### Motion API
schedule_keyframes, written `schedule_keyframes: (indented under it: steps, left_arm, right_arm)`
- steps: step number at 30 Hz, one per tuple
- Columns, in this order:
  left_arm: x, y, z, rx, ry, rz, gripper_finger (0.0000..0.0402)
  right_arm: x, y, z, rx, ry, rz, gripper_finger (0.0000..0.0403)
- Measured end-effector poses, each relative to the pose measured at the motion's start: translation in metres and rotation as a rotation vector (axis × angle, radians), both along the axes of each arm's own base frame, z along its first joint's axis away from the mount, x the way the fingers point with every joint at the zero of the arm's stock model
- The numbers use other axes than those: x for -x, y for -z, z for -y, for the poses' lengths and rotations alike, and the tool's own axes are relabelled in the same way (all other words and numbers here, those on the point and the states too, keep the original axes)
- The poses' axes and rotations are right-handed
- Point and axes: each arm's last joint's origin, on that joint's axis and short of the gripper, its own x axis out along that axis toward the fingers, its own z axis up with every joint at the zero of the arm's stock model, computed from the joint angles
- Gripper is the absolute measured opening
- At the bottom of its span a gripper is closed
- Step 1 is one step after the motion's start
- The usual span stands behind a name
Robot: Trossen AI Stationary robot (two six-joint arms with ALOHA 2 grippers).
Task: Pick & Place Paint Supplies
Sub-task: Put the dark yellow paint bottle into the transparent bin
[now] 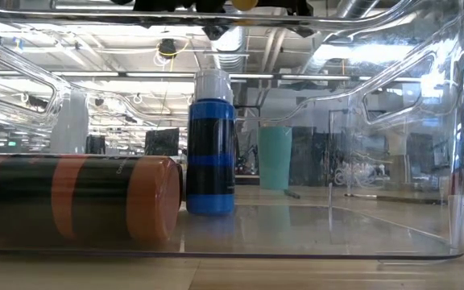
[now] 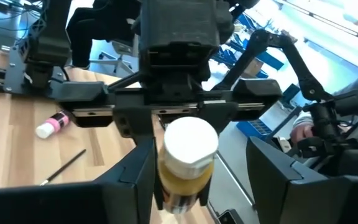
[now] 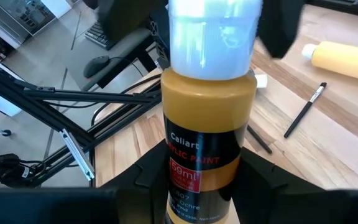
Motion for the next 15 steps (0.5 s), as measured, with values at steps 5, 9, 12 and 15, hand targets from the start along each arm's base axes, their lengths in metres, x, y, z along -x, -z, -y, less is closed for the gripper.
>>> schedule_keyframes:
  steps: [5, 9, 12, 15]
  left_arm:
    - [-0.0022, 0.0001, 0.0092, -0.025, 0.005, 0.012, 0.0153]
    - [-0.0025, 0.0, 0.009, -0.03, -0.008, 0.014, 0.0148]
    - [-0.0023, 0.0001, 0.0082, -0.03, -0.011, 0.013, 0.0145]
    - [-0.0023, 0.0002, 0.0088, -0.029, -0.003, 0.013, 0.0143]
  right_arm:
    - [-0.0007, 0.0, 0.0032, 0.016, 0.002, -0.002, 0.0129]
    - [-0.0009, 0.0, 0.0041, 0.017, 0.005, -0.002, 0.0129]
    - [-0.0011, 0.0, 0.0046, 0.017, 0.007, -0.002, 0.0129]
    - [-0.001, 0.0, 0.0042, 0.017, 0.006, -0.002, 0.0129]
